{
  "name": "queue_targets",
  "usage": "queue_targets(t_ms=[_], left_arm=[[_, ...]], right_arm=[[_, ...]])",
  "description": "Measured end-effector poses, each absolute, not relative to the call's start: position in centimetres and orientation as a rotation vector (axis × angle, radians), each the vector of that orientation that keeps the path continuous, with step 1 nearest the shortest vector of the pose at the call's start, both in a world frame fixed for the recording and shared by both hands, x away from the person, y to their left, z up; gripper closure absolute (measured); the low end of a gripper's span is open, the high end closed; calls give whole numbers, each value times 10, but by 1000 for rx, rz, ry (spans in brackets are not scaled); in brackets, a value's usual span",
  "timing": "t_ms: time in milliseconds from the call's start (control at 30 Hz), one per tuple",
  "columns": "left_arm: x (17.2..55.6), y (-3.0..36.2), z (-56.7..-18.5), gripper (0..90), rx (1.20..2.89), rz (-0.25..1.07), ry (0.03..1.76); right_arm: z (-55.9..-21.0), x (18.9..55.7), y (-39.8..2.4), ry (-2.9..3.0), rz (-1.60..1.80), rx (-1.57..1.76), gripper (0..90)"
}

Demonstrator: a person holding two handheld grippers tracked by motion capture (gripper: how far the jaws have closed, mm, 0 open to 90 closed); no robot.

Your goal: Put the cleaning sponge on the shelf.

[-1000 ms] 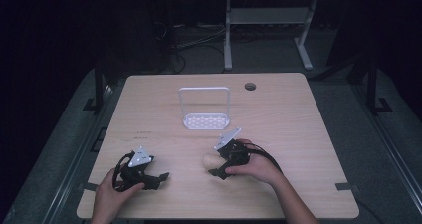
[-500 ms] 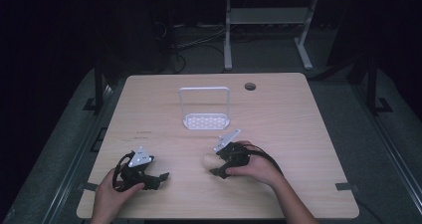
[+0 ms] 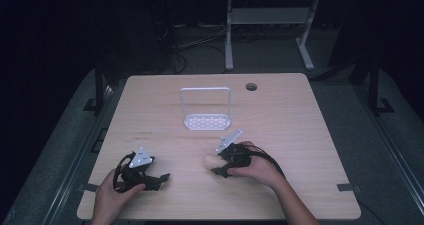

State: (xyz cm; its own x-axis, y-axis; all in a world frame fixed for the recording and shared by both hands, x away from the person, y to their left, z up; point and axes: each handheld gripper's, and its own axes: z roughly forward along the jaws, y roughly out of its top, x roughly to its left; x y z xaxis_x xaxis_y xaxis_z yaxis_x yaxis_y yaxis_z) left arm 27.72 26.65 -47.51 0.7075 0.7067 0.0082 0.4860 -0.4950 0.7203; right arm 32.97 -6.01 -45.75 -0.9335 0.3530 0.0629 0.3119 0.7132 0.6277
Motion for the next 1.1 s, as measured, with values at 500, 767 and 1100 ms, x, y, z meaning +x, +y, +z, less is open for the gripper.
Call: queue_targets(t_ms=[500, 767, 1100], left_arm=[[277, 267, -475, 131, 2194, 396, 902], [277, 267, -475, 131, 2195, 396, 902], [277, 267, -475, 131, 2195, 396, 902]], right_arm=[[-450, 330, -63, 2781, 1063, 647, 402], [-446, 333, -66, 2725, 1061, 728, 402], [-440, 338, -67, 2670, 1089, 803, 402]])
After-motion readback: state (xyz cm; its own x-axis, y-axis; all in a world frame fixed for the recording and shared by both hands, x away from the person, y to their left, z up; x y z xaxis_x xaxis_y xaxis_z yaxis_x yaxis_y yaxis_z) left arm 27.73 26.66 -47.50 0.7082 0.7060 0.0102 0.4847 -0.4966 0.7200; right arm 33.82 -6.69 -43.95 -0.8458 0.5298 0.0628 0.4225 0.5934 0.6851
